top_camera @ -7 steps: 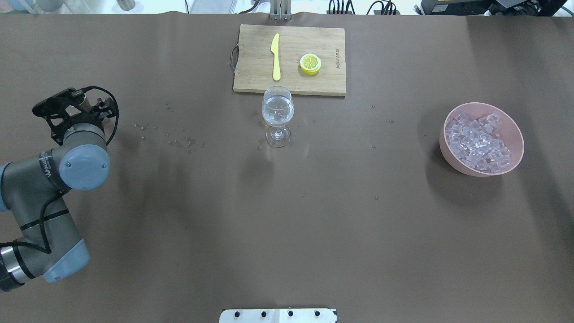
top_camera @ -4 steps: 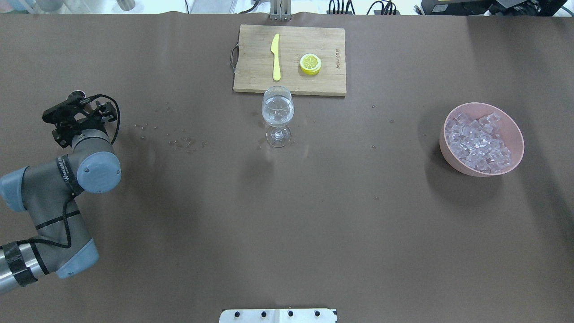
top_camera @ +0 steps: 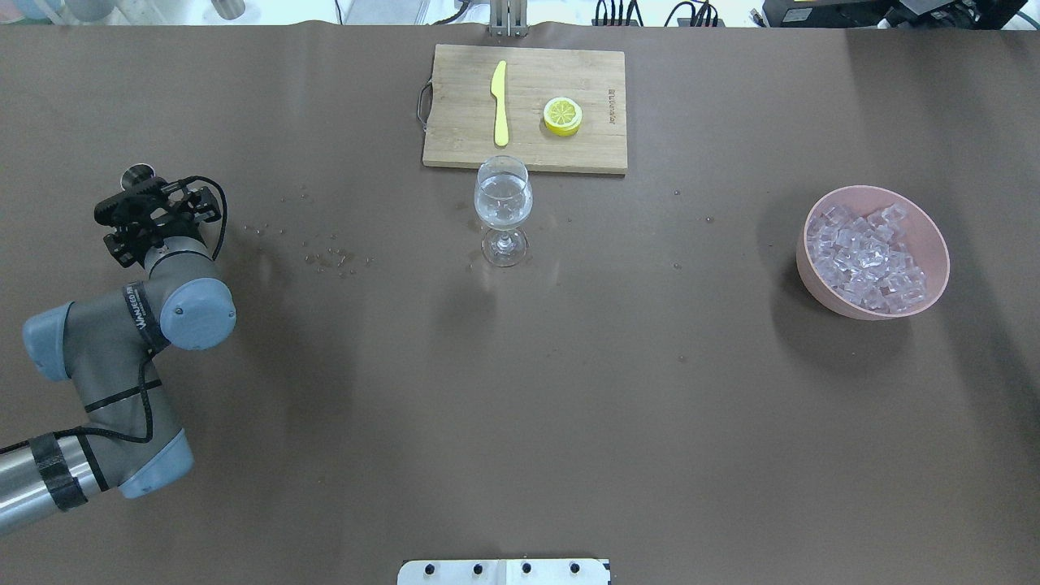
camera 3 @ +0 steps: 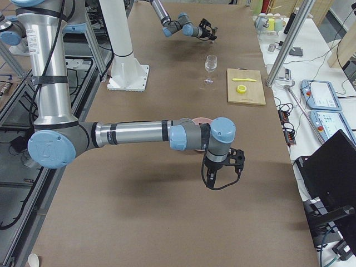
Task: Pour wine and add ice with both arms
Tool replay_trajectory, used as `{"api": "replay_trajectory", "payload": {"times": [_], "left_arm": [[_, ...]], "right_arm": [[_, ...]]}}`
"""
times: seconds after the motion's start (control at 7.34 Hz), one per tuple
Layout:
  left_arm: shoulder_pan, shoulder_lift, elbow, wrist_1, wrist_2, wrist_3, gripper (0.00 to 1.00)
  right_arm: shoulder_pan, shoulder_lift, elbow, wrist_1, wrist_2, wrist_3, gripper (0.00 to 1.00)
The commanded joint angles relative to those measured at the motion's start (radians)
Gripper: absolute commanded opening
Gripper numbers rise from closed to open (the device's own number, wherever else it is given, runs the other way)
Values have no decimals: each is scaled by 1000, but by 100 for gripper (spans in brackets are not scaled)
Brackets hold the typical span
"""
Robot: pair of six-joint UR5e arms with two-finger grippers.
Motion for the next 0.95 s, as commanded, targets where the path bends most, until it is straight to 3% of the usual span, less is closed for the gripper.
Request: {"api": "replay_trajectory", "payload": {"times": [0.0,0.82], "left_arm": [[1,0,10,7,52,0,98],[10,-6,68,10,95,-66,98]], "right_arm": [[0,0,1,0,1,1,100],[0,0,0,0,1,1,100]]}}
